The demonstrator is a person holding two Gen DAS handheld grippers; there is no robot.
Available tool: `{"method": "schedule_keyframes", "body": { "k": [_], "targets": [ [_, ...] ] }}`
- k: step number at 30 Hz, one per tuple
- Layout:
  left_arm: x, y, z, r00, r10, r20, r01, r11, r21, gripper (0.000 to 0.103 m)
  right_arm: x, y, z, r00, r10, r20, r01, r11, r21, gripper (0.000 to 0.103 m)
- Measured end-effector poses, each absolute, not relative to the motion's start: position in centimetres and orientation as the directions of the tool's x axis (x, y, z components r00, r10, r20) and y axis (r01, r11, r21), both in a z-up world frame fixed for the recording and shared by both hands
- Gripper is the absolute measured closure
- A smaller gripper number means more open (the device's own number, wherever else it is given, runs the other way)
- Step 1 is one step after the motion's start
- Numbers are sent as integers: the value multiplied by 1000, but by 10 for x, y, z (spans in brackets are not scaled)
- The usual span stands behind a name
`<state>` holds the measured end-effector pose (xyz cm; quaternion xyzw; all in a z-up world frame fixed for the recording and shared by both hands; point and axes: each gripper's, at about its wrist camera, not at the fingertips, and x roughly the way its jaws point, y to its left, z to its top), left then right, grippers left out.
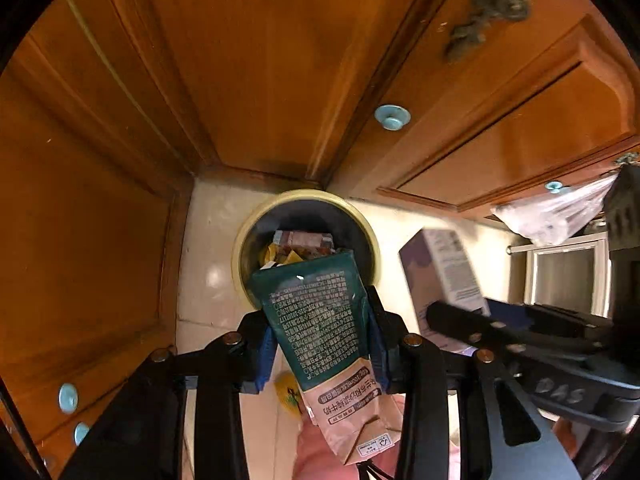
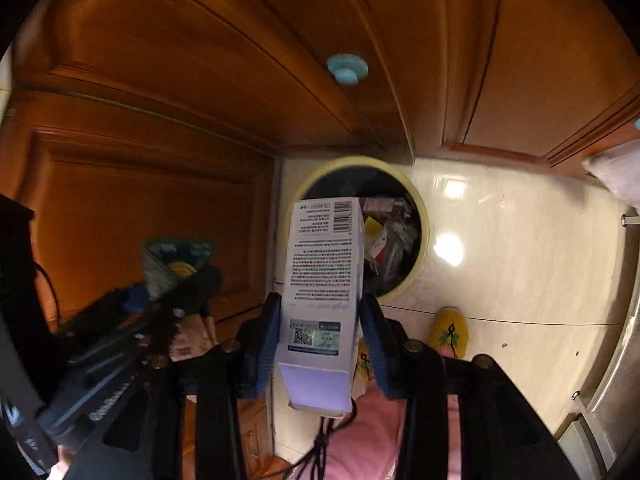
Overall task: Collect trash
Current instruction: 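Carry the packet and white box down over the black bin and release both, then raise both tools back to the counter near the plastic bag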
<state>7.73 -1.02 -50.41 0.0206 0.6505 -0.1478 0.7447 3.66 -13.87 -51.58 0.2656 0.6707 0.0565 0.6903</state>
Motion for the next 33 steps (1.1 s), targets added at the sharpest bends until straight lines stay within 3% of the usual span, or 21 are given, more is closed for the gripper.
{"method": "schedule_keyframes", "body": {
  "k": [2,5,7,8,22,33],
  "targets": [
    [78,-10,-515,101,-192,-976,245,956,-163,41,43,-134,-532,69,424,-903,272,863,425,61],
    [86,3,-527,93,-182,-979,213,964,-159,20,47,-134,-548,38,400,-916,272,878,395,57],
    [88,11,-530,75,-196,-978,177,968,-180,20,46,-139,-553,35,409,-912,271,874,403,42],
    [90,14,-534,69,-191,-979,165,970,-178,20,45,-139,-553,41,415,-909,269,872,410,41],
    [81,25,-480,149,-136,-979,164,980,-112,20,45,-131,-499,85,418,-905,198,883,426,41],
    [69,31,-336,278,-142,-950,185,978,-93,20,35,-128,-373,173,423,-889,134,884,447,41]
  ]
}}
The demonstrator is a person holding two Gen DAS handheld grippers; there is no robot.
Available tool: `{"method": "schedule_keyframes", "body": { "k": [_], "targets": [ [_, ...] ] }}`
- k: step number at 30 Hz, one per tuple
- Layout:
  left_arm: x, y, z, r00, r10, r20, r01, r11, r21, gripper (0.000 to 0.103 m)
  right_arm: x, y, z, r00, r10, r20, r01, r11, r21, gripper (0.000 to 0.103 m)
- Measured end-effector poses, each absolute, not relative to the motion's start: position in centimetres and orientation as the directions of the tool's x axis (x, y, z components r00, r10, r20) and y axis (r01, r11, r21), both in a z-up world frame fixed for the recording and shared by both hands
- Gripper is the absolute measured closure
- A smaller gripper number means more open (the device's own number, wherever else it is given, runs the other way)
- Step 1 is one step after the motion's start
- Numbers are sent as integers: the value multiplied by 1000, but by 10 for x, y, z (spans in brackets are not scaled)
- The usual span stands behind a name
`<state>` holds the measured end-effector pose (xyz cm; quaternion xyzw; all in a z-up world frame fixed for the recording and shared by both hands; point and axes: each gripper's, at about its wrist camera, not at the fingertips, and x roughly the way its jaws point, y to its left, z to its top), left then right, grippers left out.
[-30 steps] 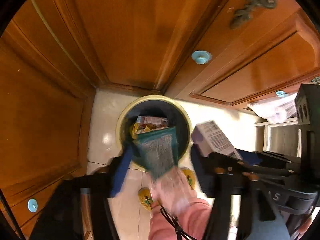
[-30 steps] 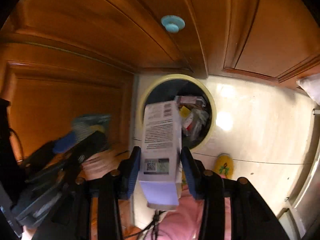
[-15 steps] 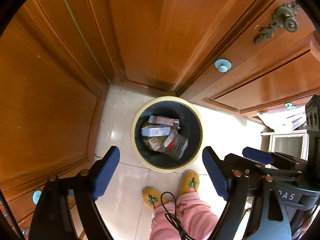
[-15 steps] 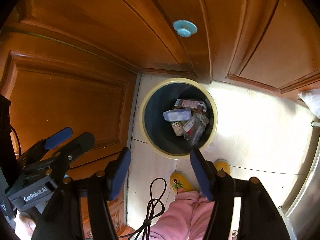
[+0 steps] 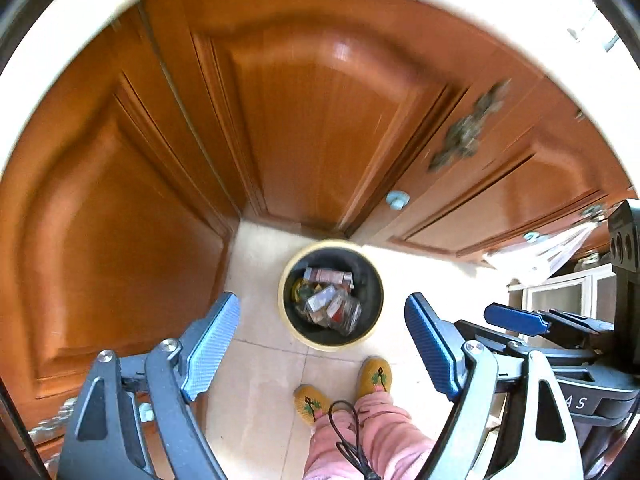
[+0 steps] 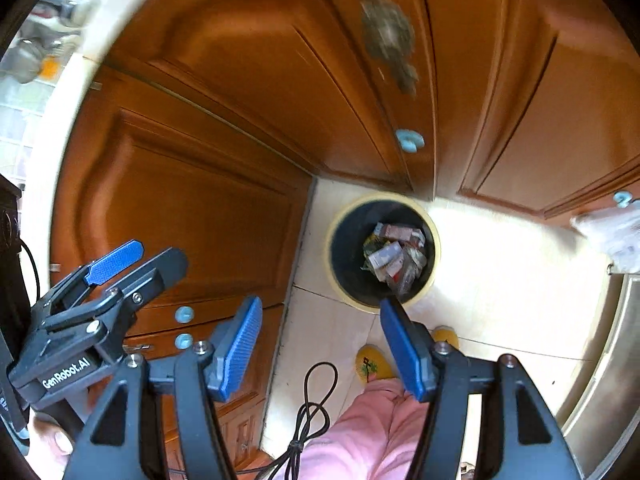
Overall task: Collect trash
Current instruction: 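Raise both tools back to the counter near the plastic bag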
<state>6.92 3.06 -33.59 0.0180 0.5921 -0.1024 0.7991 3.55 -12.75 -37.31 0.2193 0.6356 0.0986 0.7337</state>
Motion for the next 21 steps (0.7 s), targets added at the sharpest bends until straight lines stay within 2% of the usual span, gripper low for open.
{"method": "schedule_keyframes", "body": {
  "k": [11,21],
  "targets": [
    [63,32,-168,485,-159,-860,260,965,-32,20,22,-135,-212,406,380,-831,87,889,449,41],
    [80,20,-48,685,-221,-694,332,943,28,20,32,-153,-98,623,240,-745,105,917,384,41]
  ]
}}
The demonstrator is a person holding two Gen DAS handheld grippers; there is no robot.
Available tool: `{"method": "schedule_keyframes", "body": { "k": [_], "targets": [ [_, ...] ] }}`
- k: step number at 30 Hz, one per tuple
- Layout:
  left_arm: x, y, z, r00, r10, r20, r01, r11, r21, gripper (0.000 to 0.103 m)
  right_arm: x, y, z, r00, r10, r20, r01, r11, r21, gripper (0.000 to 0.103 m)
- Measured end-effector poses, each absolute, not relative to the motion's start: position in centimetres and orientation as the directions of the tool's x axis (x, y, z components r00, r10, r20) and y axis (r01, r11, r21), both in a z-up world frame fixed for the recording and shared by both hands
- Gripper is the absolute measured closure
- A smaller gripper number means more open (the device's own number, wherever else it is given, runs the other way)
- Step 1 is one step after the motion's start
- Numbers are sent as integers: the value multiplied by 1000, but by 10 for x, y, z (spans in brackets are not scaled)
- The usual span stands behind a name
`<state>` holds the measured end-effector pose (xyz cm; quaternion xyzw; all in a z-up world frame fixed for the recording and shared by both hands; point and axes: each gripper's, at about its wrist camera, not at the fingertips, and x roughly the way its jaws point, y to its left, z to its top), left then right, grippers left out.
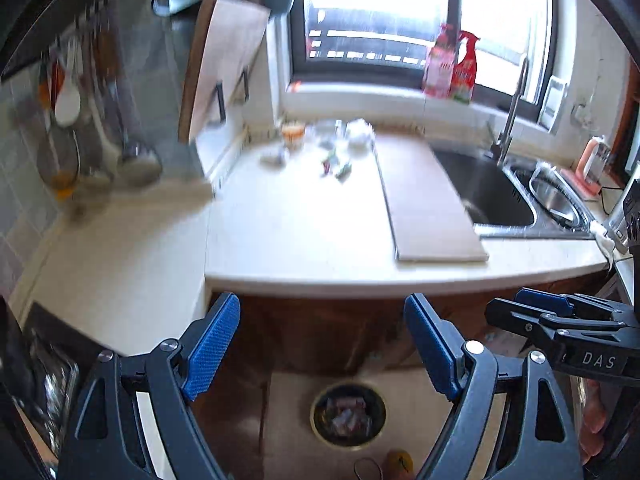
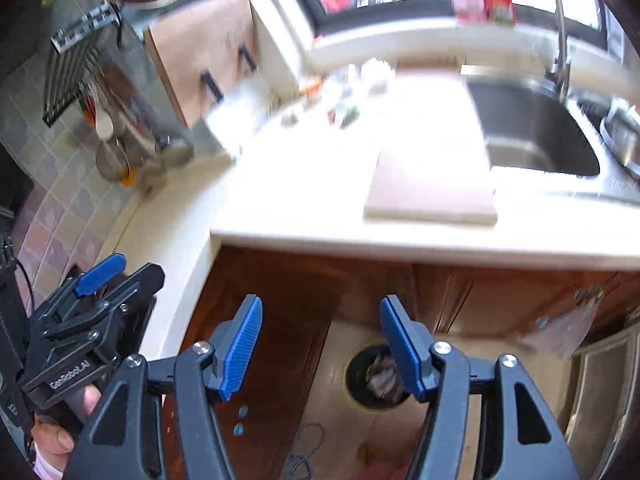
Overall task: Collect trash
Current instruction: 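Raise both tools back to the counter near the plastic bag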
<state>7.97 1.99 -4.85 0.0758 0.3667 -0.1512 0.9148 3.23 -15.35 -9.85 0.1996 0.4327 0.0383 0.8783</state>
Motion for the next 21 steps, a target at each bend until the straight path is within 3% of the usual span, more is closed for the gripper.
{"method": "schedule_keyframes", "body": {
  "k": [11,21],
  "targets": [
    [125,-18,42,808,-236,-540,343,933,107,19,69,-188,-3,776,131,-617,98,942,322,41],
    [230,-54,53,816,-177,-550,293,947,131,18,161,-243,38,831,173,-528,9,946,324,41]
  ]
}}
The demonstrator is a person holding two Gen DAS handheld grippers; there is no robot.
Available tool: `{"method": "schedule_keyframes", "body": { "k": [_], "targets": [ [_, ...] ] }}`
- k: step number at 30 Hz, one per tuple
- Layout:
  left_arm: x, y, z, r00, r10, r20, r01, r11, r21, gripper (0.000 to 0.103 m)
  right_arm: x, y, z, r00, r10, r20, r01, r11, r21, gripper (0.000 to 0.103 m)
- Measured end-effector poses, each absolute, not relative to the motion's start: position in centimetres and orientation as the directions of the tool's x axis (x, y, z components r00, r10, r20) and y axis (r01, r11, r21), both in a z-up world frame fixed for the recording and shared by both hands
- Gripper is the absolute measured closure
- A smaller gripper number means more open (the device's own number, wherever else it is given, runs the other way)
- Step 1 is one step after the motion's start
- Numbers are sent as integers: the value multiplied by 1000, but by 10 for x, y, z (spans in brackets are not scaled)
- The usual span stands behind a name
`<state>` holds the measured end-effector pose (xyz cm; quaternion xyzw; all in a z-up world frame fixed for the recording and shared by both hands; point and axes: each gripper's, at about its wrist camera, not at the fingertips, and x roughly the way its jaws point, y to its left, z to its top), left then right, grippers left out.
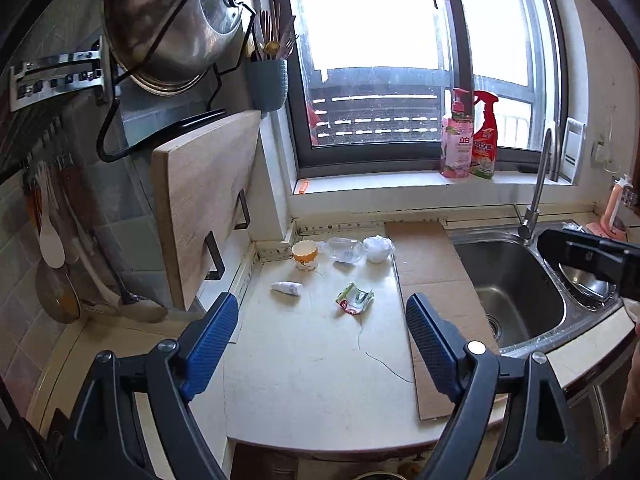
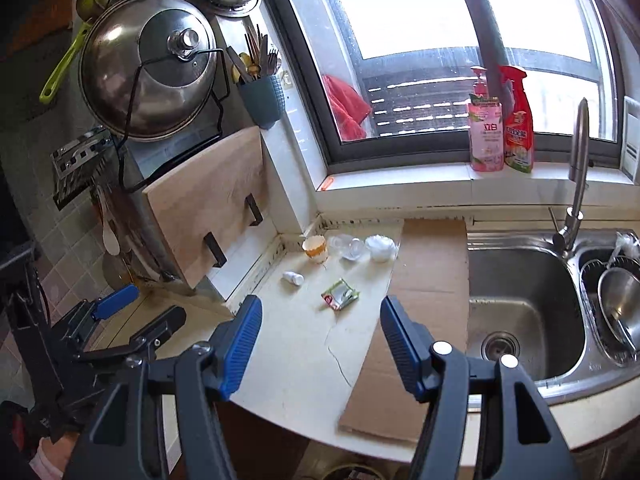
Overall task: Collect trash
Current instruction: 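Raise both tools back to the counter near the plastic bag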
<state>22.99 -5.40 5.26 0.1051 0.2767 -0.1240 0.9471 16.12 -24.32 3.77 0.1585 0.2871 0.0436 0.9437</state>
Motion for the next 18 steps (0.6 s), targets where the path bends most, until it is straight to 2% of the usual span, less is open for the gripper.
{"method": "schedule_keyframes", "body": {
  "k": [3,9,18],
  "targets": [
    [275,-74,42,798,-141,-585,273,951,144,18,206,-261,34,820,212,-531,-27,942,334,41],
    [377,-113,4,709,-108,-697,276,952,133,18,313,-299,-1,748,262,-610,-43,936,349,41],
    [499,-130,-112,490,-122,-863,258,966,10,18,451,-324,-102,600,290,-746,-17,936,350,41]
  ]
}}
